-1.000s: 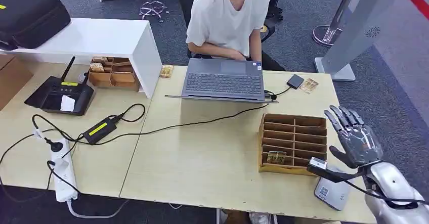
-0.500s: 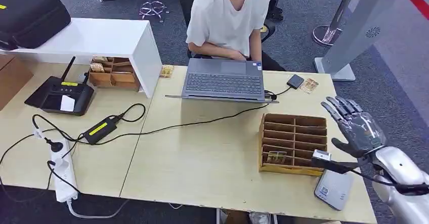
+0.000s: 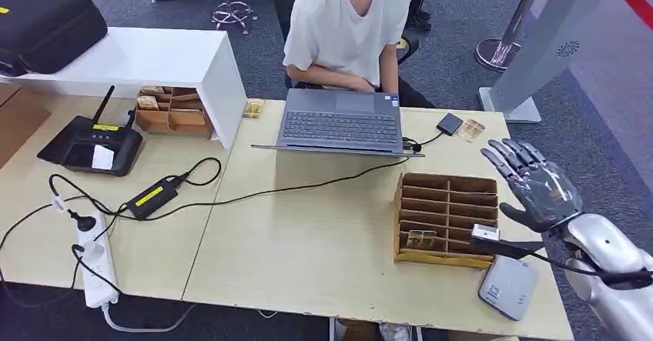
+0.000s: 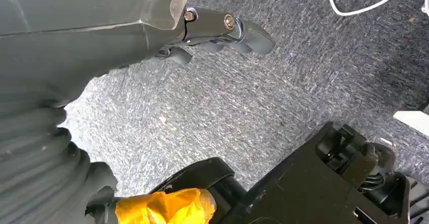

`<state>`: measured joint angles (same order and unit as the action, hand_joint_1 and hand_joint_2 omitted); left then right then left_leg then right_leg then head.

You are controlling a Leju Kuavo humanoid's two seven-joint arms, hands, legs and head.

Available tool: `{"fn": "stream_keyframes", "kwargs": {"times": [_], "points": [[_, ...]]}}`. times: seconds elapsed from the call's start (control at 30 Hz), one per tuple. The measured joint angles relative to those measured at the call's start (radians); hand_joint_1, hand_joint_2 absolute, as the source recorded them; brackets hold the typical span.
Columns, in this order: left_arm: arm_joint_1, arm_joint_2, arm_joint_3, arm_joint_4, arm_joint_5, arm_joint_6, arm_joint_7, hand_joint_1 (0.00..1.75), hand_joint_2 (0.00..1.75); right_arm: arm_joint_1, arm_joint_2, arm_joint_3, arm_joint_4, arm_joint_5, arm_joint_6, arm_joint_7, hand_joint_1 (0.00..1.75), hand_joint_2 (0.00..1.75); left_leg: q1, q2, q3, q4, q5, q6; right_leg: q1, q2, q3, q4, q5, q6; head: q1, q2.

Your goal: Pass the card to the sensor for recognition and then transmit it.

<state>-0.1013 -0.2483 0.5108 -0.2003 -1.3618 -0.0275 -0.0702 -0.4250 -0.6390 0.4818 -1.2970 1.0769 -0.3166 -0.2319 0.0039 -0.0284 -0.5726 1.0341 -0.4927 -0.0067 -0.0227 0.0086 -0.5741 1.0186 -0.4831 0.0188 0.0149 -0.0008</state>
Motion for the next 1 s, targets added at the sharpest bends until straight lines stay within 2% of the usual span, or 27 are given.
{"fn": "stream_keyframes", "kwargs": {"times": [0.47,1.0], "points": [[0.000,0.000,0.000,0.000,-0.004,0.000,0.000,0.00,1.75,-0.002,0.000,0.050,0.005,-0.021,-0.002,0.011,0.00,1.75,0.000,0.000,0.000,0.000,0.000,0.000,0.000,0.000,0.000,0.000,0.000,0.000,0.000,0.000],[0.000,0.000,0.000,0.000,-0.006,-0.001,0.000,0.00,1.75,0.002,0.000,0.063,0.018,-0.022,-0.004,0.011,0.00,1.75,0.000,0.000,0.000,0.000,0.000,0.000,0.000,0.000,0.000,0.000,0.000,0.000,0.000,0.000]]}}
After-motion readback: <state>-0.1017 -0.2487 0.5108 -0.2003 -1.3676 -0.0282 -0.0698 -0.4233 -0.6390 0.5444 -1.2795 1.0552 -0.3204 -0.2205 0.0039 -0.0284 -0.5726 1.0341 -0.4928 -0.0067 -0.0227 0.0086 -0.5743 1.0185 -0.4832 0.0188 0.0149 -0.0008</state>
